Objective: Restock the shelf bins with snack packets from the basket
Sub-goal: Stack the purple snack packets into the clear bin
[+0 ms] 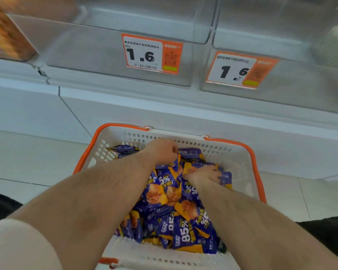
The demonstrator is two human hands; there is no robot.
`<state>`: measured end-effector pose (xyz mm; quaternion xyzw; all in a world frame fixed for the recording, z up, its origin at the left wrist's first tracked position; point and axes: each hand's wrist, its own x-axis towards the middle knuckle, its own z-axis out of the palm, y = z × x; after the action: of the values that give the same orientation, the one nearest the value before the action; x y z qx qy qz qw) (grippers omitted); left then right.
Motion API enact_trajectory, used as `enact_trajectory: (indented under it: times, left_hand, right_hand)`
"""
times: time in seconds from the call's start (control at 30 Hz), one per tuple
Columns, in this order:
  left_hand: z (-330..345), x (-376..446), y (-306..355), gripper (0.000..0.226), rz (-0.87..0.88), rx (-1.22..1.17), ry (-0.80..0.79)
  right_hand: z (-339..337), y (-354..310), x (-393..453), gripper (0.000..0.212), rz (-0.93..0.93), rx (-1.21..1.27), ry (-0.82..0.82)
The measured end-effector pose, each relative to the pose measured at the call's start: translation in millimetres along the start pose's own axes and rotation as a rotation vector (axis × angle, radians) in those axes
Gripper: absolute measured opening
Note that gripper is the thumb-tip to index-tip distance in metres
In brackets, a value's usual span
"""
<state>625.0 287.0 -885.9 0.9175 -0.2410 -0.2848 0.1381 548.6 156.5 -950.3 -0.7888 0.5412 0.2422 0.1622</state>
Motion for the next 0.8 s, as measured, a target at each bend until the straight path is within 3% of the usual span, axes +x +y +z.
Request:
enact_trajectory:
  times: [0.07, 0.13, 0.23, 0.3, 0.4, 0.5, 0.63, 0.73, 0.8]
  left_hand:
    - [-0.4, -9.6, 5.8, 0.023, 0.009, 0.018, -0.038]
    - [-3.4, -18.6, 13.3, 0.025, 0.028, 0.040, -0.080]
    - [-19.3, -26.7, 25.1, 0.030, 0.046, -0.008, 0.012]
    - [-29.8, -35.3, 33.5, 0.036, 0.040, -0.118, 0.089]
    - [-42.7, -51.3, 47.2, 0.045, 0.061, -0.184, 0.085]
    - [-59.6, -70.1, 57.1, 0.029, 0.084, -0.260, 0.101]
    - [-82.2, -100.3, 63.4, 0.007, 0.133, -0.423, 0.195]
    - [-96.6, -118.0, 61.8, 0.009, 0.155, -0.455, 0.332]
    - [-105.8, -126.3, 60.4, 0.005, 0.157, -0.598, 0.425]
  right_hand:
    - [5.5, 8.5, 2.5, 0.107, -0.035, 0.084, -0.022]
    - [-4.8, 18.6, -1.9, 0.091, -0.104, 0.146, -0.030]
    - [-41.2, 24.4, -9.0, 0.023, -0.423, 0.164, -0.121]
    - [-72.1, 22.0, -27.1, 0.030, -0.627, 0.044, -0.142]
    - [-120.1, 16.1, -64.2, 0.012, -0.830, -0.007, -0.179]
    - [-160.7, 8.9, -99.0, 0.025, -0.951, -0.091, -0.169]
    - [-193.7, 9.8, -135.6, 0.040, -1.031, -0.083, -0.102]
    - [-205.3, 13.1, -145.7, 0.050, -1.028, 0.112, -0.051]
    - [-211.1, 16.1, -152.6, 0.053, -1.011, 0.257, 0.012]
